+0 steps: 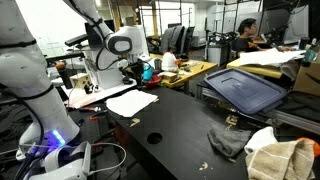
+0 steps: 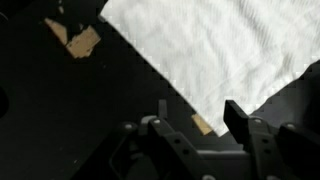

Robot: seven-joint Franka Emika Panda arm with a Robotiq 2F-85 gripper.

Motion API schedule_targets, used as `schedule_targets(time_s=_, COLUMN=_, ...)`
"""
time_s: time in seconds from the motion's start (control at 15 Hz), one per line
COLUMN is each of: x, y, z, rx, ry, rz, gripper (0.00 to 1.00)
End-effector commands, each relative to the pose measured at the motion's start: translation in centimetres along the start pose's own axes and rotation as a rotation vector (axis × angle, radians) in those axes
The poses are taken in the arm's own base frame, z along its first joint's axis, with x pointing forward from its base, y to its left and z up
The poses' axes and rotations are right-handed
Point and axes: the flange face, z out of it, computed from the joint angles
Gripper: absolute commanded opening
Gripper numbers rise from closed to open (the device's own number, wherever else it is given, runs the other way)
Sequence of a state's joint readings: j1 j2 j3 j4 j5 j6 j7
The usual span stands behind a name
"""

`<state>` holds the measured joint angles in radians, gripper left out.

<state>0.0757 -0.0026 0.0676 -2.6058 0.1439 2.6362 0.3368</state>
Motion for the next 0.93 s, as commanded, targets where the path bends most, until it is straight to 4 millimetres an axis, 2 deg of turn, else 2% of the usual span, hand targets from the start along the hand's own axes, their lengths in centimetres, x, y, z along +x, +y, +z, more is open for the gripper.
schedule_targets(time_s=0.0, x=5.8, y=3.7, z=-2.9, rx=-0.044, ry=0.104, rz=0.089, gripper=0.93)
schedule_targets(time_s=0.07, x=7.5, y=4.8, z=-3.5, rx=-0.059, ry=0.125, rz=0.113, gripper=0.99)
schedule_targets(time_s=0.33, x=12.9, y=8.3, z=-4.2, rx=-0.112, ry=0.181, rz=0.226, gripper=1.00)
schedule_targets(time_s=0.53, x=16.0, y=10.9, z=-3.6, rx=-0.150, ry=0.191, rz=0.330, gripper=1.00)
schedule_targets(time_s=0.87, x=20.0, y=15.3, z=-3.1, rx=-0.181, ry=0.216, rz=0.463, gripper=1.00)
